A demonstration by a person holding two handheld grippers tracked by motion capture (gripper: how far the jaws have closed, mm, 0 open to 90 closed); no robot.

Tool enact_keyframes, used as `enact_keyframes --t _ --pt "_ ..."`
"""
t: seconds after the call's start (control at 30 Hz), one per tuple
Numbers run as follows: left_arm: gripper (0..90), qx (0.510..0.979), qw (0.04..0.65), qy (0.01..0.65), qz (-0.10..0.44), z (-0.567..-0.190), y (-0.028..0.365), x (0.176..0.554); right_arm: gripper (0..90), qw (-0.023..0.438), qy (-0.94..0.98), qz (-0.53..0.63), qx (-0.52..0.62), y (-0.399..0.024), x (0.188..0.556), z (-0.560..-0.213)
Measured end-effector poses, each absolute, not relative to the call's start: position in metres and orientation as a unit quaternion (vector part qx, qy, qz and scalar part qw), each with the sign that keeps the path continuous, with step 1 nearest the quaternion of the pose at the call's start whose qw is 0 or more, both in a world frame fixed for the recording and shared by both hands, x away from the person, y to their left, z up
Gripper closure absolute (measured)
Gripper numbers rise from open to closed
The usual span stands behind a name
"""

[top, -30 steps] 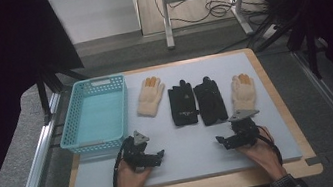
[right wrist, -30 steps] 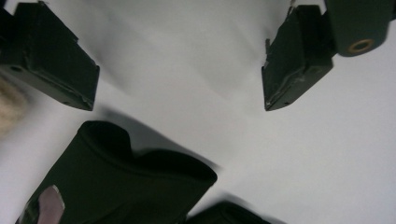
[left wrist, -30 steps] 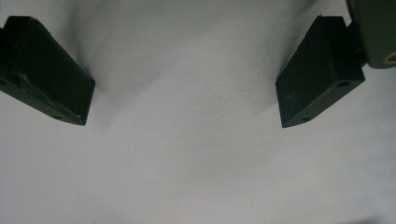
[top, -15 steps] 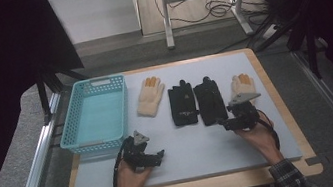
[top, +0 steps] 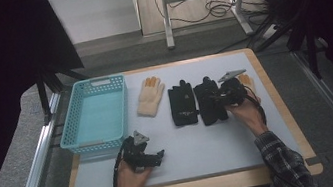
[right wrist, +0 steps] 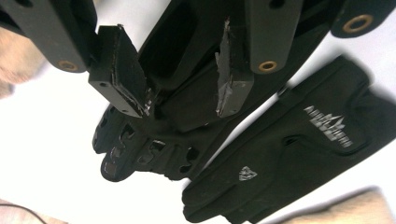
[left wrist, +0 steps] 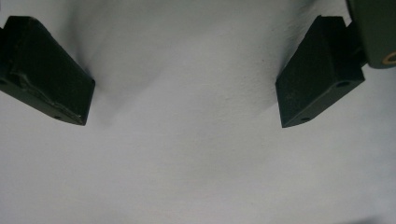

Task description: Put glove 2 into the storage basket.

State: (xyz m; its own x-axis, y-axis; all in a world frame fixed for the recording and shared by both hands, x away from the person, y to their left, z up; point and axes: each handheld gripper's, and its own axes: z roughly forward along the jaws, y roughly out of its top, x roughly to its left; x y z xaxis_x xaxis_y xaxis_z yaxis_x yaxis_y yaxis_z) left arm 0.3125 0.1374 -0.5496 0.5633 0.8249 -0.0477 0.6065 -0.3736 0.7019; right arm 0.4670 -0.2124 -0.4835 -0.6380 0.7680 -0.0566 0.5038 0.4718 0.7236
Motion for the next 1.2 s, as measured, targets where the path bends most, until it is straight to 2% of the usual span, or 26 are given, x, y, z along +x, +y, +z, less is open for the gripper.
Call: enact_keyframes --t 0.1,0.23,0.4,0.5,0.53,0.57,0.6,0.67,0.7,0.77,0.9,1.2 --pt "5.1 0.813 0.347 0.44 0.158 -0.55 0.137 0.312 48.9 0.187 0.839 0.344 0.379 -0.211 0.476 -0.486" --pt "5.1 0.813 0.347 0.44 0.158 -0.55 0.137 0.312 40.0 0.187 0.843 0.334 0.377 -0.201 0.492 -0.495" --pt "5.1 0.813 0.347 0.44 0.158 -0.55 0.137 0.312 39.5 0.187 0.855 0.302 0.378 -0.198 0.505 -0.509" --pt "5.1 0.813 0.347 0.44 0.158 -0.55 0.137 0.313 40.5 0.17 0.852 0.31 0.385 -0.202 0.508 -0.515" --pt "5.1 0.813 0.347 0.44 0.158 -0.55 0.137 0.313 43.4 0.158 0.849 0.316 0.393 -0.204 0.508 -0.515" --pt "5.1 0.813 0.347 0.44 0.158 -0.55 0.137 0.312 49.8 0.146 0.844 0.327 0.4 -0.207 0.509 -0.516" --pt "5.1 0.813 0.347 0.44 0.158 -0.55 0.137 0.312 61.2 0.135 0.841 0.329 0.407 -0.209 0.508 -0.515" --pt "5.1 0.813 0.347 0.44 0.158 -0.55 0.137 0.312 71.8 0.134 0.843 0.323 0.409 -0.208 0.507 -0.513" --pt "5.1 0.813 0.347 0.44 0.158 -0.55 0.137 0.312 71.8 0.134 0.843 0.323 0.409 -0.208 0.507 -0.513" --pt "5.1 0.813 0.347 0.44 0.158 -0.55 0.137 0.313 81.4 0.123 0.844 0.323 0.409 -0.208 0.508 -0.511" --pt "5.1 0.813 0.347 0.44 0.158 -0.55 0.137 0.312 82.9 0.126 0.842 0.323 0.412 -0.207 0.506 -0.509" --pt "5.1 0.814 0.346 0.44 0.158 -0.55 0.137 0.312 83.4 0.139 0.828 0.361 0.406 -0.216 0.481 -0.477"
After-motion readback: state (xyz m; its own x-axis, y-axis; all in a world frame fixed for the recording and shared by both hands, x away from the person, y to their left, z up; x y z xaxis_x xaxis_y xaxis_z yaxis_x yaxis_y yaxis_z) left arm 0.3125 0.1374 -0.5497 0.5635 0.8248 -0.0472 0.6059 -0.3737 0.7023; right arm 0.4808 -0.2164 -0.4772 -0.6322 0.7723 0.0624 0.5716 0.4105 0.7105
